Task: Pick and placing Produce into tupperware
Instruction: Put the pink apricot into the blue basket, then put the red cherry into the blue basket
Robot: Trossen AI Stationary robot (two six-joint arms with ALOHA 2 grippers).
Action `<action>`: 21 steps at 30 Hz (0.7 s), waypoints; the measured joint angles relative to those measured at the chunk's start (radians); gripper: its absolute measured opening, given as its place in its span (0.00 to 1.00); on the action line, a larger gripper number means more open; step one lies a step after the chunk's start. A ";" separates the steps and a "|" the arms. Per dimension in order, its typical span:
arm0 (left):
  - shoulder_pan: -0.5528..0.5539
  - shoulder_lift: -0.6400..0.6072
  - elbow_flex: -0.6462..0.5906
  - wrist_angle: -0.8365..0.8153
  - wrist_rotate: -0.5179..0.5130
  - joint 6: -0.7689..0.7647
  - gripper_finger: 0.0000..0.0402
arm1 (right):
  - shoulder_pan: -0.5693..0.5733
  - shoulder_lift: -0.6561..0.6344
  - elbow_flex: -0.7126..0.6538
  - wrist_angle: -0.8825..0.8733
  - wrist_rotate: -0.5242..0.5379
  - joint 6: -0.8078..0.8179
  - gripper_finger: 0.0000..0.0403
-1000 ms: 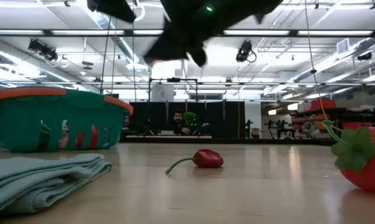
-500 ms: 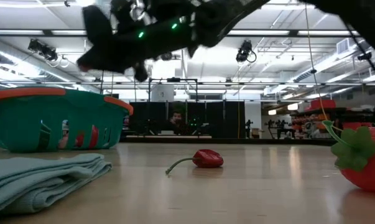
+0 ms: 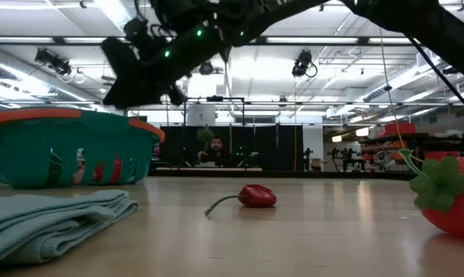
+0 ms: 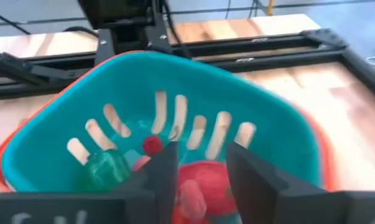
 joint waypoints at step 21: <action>-0.014 0.096 -0.138 -0.127 0.363 -0.108 0.38 | 0.111 -0.636 -0.119 -1.182 0.212 0.273 0.42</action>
